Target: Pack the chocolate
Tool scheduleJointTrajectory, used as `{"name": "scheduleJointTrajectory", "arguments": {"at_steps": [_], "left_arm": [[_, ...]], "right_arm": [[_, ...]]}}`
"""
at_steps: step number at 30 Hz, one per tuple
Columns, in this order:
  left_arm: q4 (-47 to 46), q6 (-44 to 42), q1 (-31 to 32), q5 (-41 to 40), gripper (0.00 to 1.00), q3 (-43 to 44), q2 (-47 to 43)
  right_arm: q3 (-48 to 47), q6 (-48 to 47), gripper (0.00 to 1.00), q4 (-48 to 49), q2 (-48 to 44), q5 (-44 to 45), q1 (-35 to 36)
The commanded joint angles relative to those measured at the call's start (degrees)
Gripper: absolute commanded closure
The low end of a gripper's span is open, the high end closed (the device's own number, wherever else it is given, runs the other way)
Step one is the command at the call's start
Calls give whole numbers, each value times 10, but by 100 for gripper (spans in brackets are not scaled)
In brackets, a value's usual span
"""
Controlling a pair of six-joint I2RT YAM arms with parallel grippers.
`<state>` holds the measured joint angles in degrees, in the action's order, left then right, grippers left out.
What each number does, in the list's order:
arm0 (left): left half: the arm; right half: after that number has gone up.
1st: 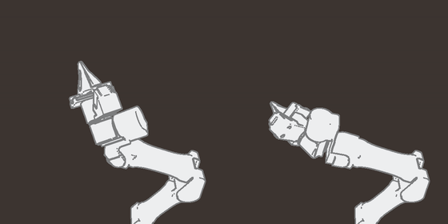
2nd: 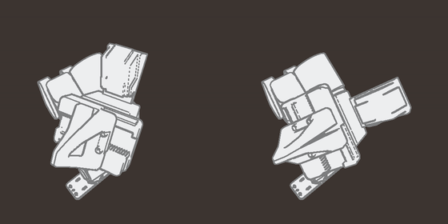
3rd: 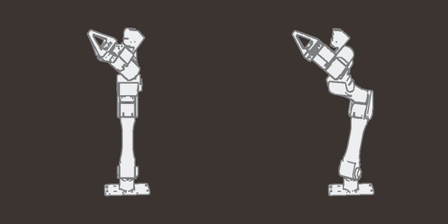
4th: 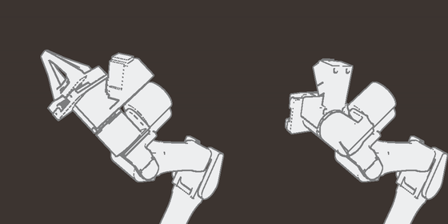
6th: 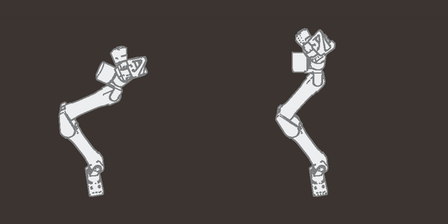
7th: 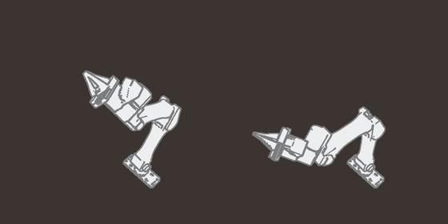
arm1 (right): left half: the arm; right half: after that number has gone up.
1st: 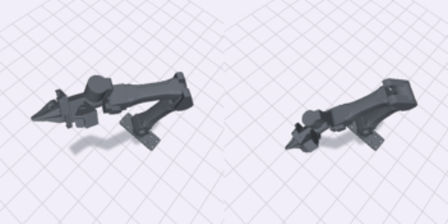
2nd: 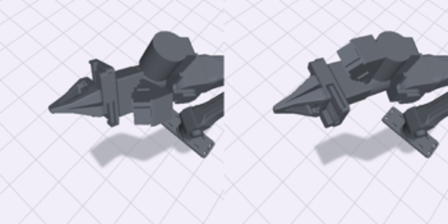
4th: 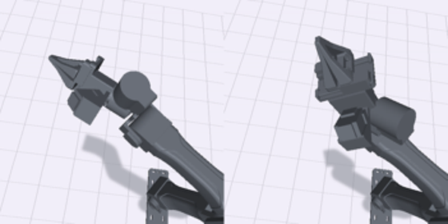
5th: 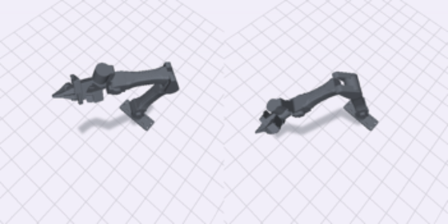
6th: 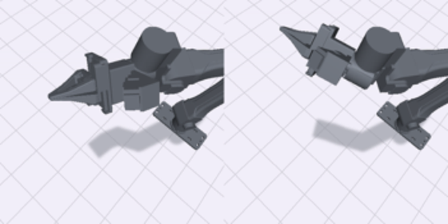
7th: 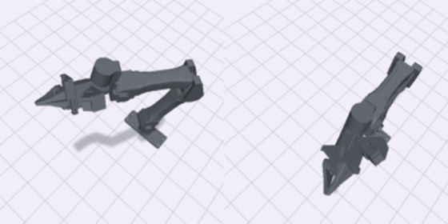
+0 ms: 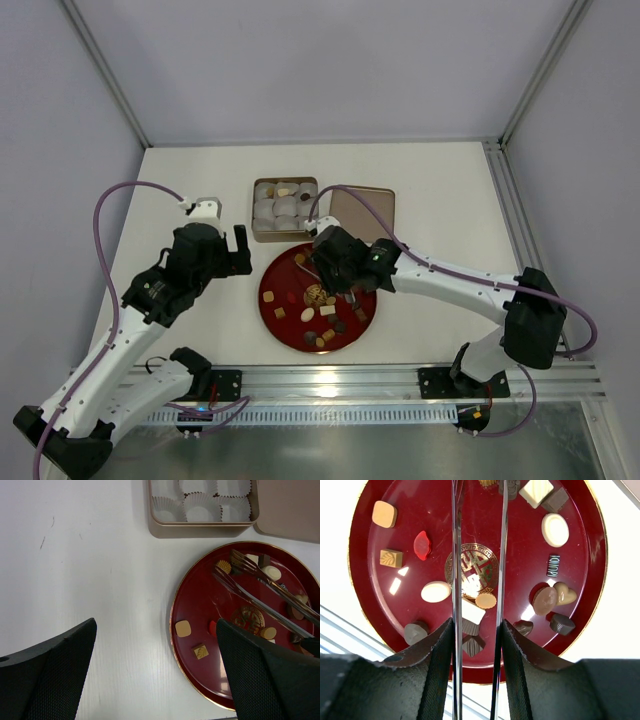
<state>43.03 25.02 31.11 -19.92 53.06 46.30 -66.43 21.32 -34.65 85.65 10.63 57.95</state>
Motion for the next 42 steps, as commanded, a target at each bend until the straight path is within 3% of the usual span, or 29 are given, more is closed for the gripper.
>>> {"name": "scheduleJointTrajectory", "arguments": {"at_steps": [1,42], "left_arm": [[-21,-3,0,-5,0,-1,0],[-16,-2,1,-6,0,-2,-3]], "right_arm": [[-28,-1,57,12,10,23,3],[-65,7,59,-14,64,5,13]]}}
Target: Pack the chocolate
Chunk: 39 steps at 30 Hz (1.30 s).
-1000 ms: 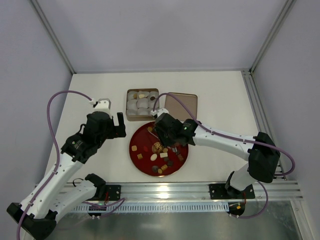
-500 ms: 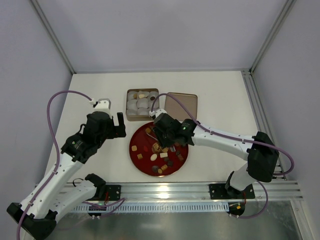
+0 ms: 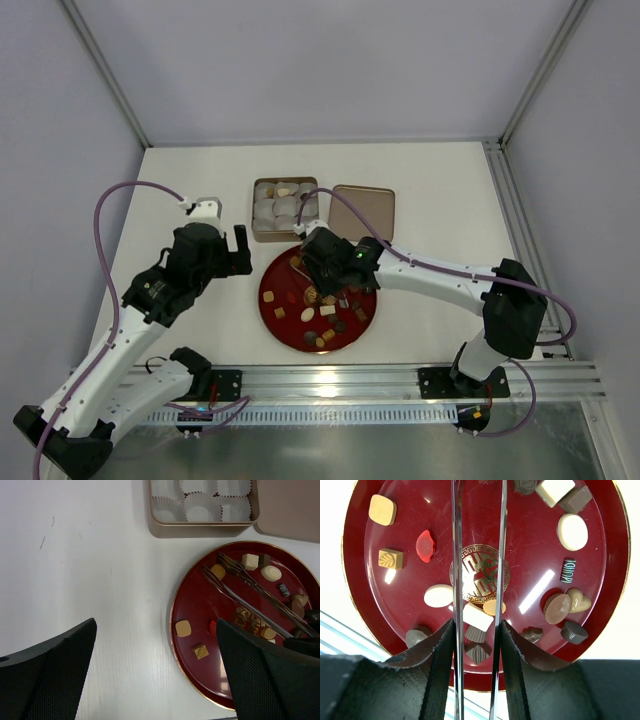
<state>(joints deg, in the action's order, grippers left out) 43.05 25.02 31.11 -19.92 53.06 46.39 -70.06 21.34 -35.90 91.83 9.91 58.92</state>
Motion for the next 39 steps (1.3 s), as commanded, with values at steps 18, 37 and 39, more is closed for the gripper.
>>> {"name": "scheduleJointTrajectory", "arguments": {"at_steps": [18,37,39], "left_arm": [[-17,0,0,-5,0,-2,-3],[-17,3,1,-1,0,-3,-3],[-18,2,0,-1,0,-3,-3]], "right_arm": [[-24,19,66,-33,-70,3,3],[-8,29,67,-38,-102,-13,3],[-12,28,67,-37,-99,-14,3]]}}
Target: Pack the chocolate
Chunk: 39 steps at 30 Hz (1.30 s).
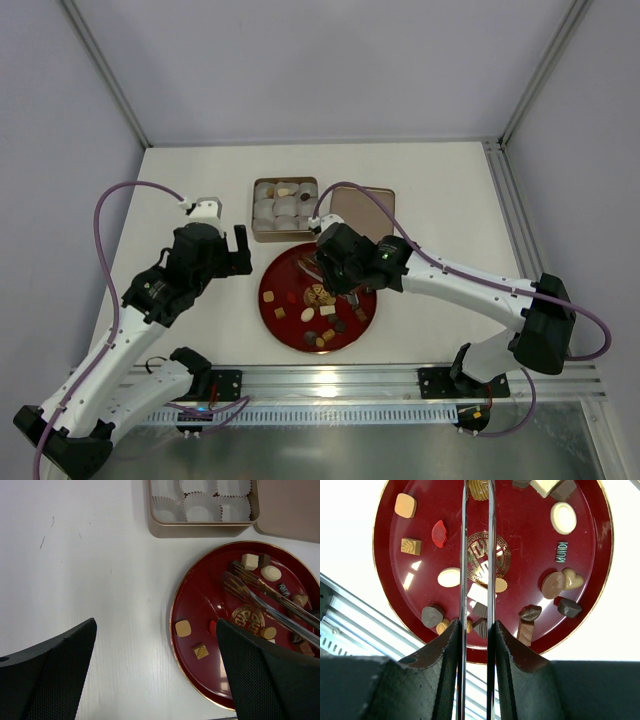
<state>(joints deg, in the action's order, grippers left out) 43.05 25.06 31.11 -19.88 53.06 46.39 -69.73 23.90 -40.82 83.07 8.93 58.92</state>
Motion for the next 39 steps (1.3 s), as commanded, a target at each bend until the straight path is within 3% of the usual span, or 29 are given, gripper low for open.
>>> {"name": "scheduleJointTrajectory", "arguments": {"at_steps": [1,14,26,39], "left_arm": [[-18,3,0,-2,0,-3,-3],[-20,-1,0,-2,0,-1,-2],[-21,-4,0,-4,0,-2,-2],[-21,-5,0,0,0,-1,-2]], "right_arm": [[-22,2,67,12,-12,-2,2],[-141,-28,67,2,53,6,-11],[-295,-59,67,28,193,-22,-88],[-405,-39,67,41,310,-42,-99]]}}
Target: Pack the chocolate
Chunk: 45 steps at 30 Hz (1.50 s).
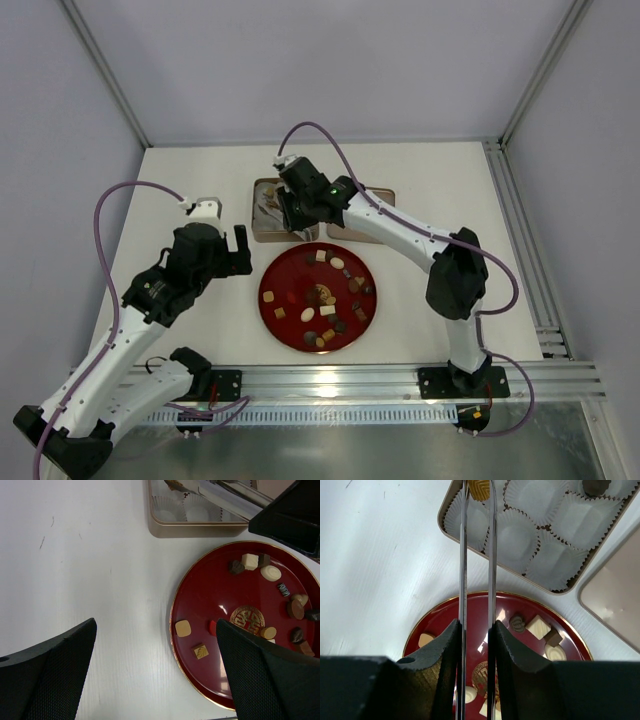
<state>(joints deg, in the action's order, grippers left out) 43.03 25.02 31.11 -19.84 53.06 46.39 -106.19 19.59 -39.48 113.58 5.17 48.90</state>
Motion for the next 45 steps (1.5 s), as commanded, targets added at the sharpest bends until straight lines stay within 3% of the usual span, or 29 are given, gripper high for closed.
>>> {"name": "scheduleJointTrajectory", "arguments": {"at_steps": [1,18,30,41,45], "left_arm": [[-21,-5,0,0,0,-1,-2],[-18,-5,0,-1,0,-2,-3],[-18,-4,0,-1,0,-2,-2],[-18,-3,0,0,0,-2,-3],[-19,-2,0,1,0,-1,-2]], "right_arm": [[-41,5,67,29,9,-5,1],[-56,16,66,49,60,15,-3],[-61,14,59,44,45,33,-3],[-15,6,58,35,-55,62,-4],[58,13,58,29,-123,63,-3]]}}
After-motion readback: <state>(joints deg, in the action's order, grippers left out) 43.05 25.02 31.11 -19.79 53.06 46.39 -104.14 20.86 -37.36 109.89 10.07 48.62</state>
